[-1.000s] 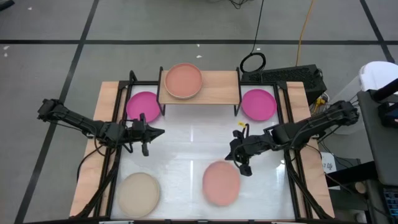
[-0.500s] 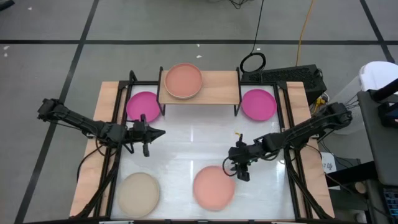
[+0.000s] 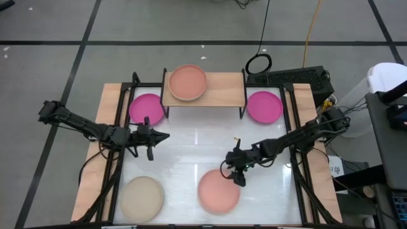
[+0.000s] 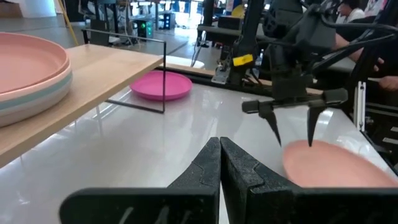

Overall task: Place and stack plates onto a shelf
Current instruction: Put the light brown plate on the shelf

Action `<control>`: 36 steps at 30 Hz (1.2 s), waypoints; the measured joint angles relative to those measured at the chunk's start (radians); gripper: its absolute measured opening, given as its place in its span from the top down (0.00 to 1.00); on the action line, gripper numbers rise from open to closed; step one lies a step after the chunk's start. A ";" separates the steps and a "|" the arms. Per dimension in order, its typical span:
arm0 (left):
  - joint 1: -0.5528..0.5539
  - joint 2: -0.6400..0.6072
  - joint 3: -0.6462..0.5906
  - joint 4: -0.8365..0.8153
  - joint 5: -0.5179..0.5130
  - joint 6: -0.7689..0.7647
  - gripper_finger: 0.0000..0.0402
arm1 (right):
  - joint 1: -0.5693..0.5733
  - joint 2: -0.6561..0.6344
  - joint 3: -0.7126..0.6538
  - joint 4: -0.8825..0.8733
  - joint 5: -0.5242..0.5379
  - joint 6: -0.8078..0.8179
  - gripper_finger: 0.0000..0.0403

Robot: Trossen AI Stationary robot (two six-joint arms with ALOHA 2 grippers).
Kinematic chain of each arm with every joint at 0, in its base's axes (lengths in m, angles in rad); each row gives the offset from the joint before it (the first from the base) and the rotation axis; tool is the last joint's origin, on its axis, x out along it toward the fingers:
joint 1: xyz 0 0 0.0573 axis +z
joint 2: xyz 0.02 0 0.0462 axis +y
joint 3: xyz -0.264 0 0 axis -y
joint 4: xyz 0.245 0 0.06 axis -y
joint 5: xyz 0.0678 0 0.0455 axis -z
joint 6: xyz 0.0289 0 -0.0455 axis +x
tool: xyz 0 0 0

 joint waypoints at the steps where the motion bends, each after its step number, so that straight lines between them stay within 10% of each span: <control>1: 0.000 0.000 0.000 0.000 0.000 0.000 0.99 | -0.003 0.002 0.000 -0.006 0.002 0.005 0.42; 17: 0.000 0.000 0.000 0.009 0.000 0.005 0.99 | -0.016 0.138 0.003 0.033 -0.024 0.027 0.62; 24: 0.000 0.000 0.000 0.006 0.000 0.005 0.99 | -0.031 0.074 0.000 0.026 0.005 -0.043 0.97; 36: 0.000 0.000 0.000 0.007 0.000 0.005 0.99 | -0.091 -0.187 0.000 0.023 0.206 -0.168 0.99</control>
